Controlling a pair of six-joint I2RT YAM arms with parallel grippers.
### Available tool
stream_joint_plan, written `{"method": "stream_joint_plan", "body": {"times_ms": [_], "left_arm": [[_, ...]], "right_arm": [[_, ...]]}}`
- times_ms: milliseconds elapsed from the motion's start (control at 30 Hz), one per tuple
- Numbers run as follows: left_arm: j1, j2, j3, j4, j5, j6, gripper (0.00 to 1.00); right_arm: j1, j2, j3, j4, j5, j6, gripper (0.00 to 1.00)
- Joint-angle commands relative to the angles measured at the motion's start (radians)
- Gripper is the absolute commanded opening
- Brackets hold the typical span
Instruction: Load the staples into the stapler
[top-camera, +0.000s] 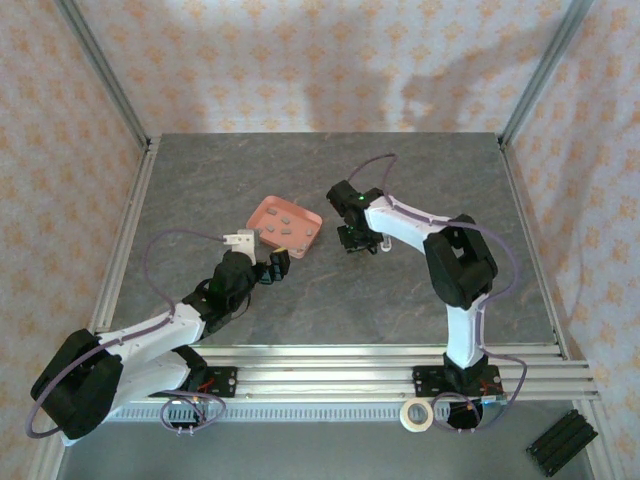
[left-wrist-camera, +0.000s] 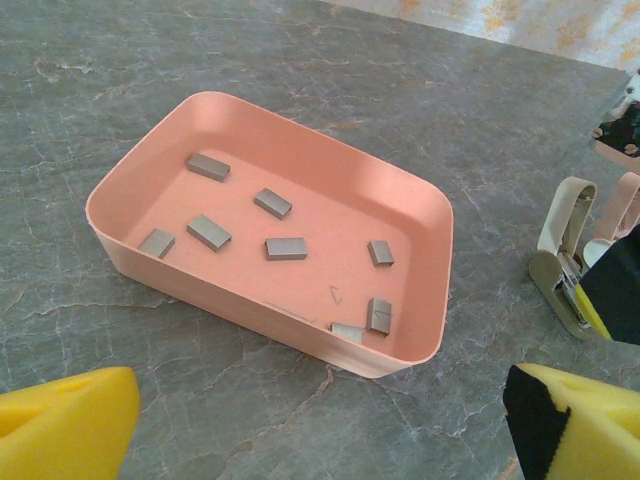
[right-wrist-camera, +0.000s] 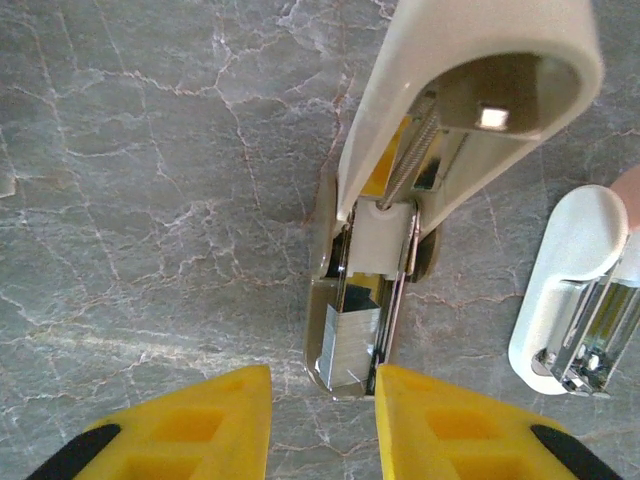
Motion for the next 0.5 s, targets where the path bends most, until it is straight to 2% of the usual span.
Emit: {"method": "stream_joint_plan", "body": {"times_ms": [0,467], "left_arm": [[0.007,0.003,0.014,-0.013,-0.037,0.025,0.94],[0.007,-0.021,0.002,-0.029,-0.042,0.023,0.94]], "right_arm": [[0.002,0.017,0.027,-0.025,0.036,-0.01,0.32],[0.002,0.043,0.016,-0.018,0.073,-0.012,0.26]]}}
